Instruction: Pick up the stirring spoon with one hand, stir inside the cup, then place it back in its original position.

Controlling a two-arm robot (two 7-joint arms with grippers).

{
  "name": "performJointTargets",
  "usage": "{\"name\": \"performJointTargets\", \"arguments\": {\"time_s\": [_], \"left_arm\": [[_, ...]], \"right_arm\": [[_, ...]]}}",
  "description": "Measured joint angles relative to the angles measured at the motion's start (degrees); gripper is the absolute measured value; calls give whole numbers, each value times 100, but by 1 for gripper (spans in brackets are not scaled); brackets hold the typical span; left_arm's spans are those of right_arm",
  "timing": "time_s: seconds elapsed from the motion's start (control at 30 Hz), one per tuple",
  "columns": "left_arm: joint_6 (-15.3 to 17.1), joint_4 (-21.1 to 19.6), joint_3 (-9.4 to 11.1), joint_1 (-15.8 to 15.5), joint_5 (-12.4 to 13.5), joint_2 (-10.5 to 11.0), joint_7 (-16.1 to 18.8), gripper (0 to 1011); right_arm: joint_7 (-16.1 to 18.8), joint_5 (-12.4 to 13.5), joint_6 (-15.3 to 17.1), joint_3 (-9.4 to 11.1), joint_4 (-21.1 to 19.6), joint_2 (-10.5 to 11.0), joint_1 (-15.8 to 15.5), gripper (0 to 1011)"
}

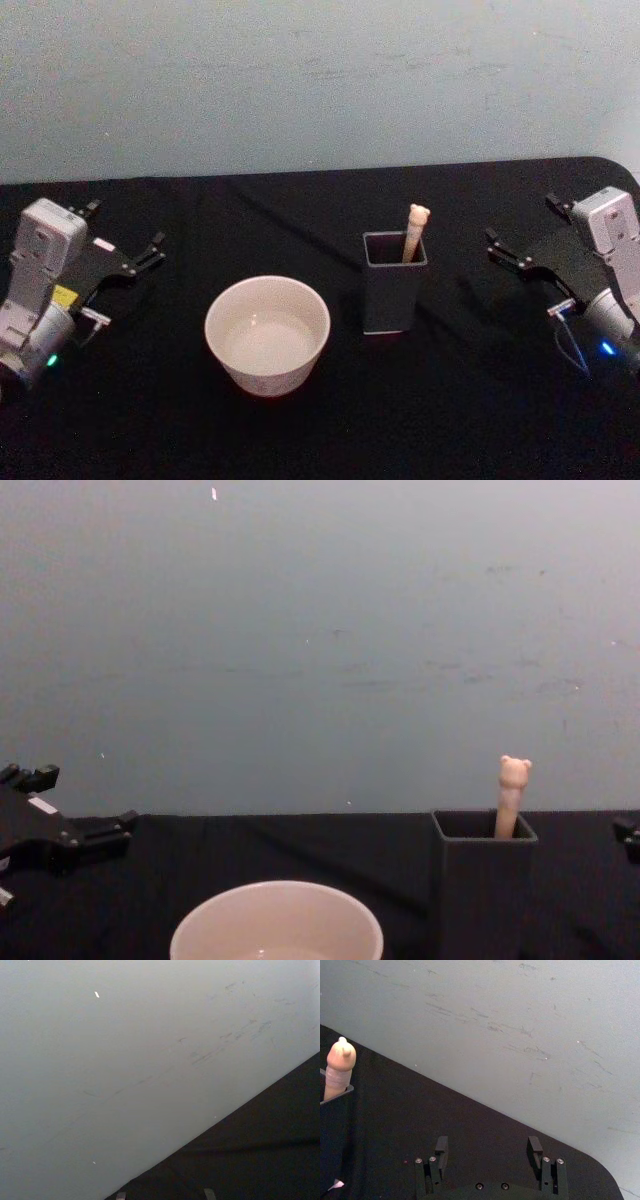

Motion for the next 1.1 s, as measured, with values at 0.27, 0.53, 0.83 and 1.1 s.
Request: {"name": "performJointTargets", "arguments": {"time_s": [0.27, 0.53, 0.83, 1.1], "left_arm": [[0, 0, 0, 0, 0, 0, 0, 1001], [0, 0, 0, 0, 0, 0, 0, 1001], [0, 0, 0, 0, 0, 0, 0, 1001], [0, 0, 0, 0, 0, 0, 0, 1002]], "right_arm": [[0, -1, 0, 0, 0, 3, 0, 1002], [0, -1, 1, 0, 0, 3, 0, 1000], [0, -1, 1, 0, 0, 3, 0, 1000], [0, -1, 1, 0, 0, 3, 0, 1000]]}}
